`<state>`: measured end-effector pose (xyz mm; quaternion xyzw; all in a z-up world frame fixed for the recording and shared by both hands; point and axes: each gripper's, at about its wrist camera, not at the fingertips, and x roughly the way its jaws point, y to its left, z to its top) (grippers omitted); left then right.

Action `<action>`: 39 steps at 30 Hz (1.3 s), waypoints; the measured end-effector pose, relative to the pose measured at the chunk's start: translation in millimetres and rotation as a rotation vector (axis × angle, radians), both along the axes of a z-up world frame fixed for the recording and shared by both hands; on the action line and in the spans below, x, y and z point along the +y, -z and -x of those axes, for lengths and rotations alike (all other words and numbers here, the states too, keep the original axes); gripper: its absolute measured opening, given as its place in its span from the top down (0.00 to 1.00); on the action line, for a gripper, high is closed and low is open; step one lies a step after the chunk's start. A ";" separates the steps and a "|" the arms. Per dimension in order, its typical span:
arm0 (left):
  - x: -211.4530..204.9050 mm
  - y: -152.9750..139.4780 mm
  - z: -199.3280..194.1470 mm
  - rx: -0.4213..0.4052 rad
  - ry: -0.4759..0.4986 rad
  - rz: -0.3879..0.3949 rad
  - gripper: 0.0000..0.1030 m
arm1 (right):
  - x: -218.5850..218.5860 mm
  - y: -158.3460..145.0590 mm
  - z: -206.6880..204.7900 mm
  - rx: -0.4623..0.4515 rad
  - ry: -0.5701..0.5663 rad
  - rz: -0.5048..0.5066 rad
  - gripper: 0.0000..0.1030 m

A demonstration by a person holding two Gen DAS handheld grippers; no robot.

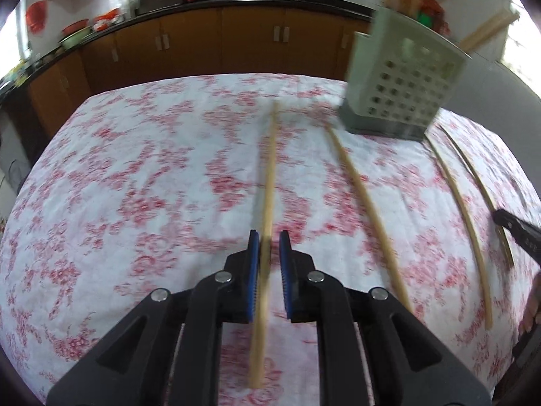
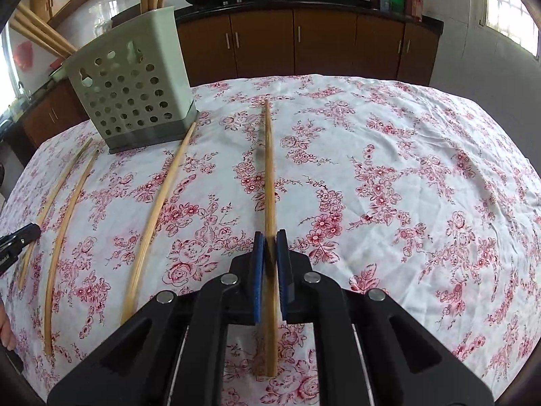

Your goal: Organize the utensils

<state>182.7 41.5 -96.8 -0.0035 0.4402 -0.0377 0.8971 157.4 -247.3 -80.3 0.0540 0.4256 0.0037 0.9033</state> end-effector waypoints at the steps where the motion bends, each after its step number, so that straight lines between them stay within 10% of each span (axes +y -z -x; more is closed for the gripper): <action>1: -4.5 -0.1 -0.2 0.003 0.020 -0.010 0.87 | 0.2 -0.1 0.3 0.000 0.000 0.000 0.91; 39: 4.9 1.3 -7.5 -0.004 -0.059 0.019 0.88 | -0.5 -0.5 0.2 -0.001 0.003 -0.005 0.91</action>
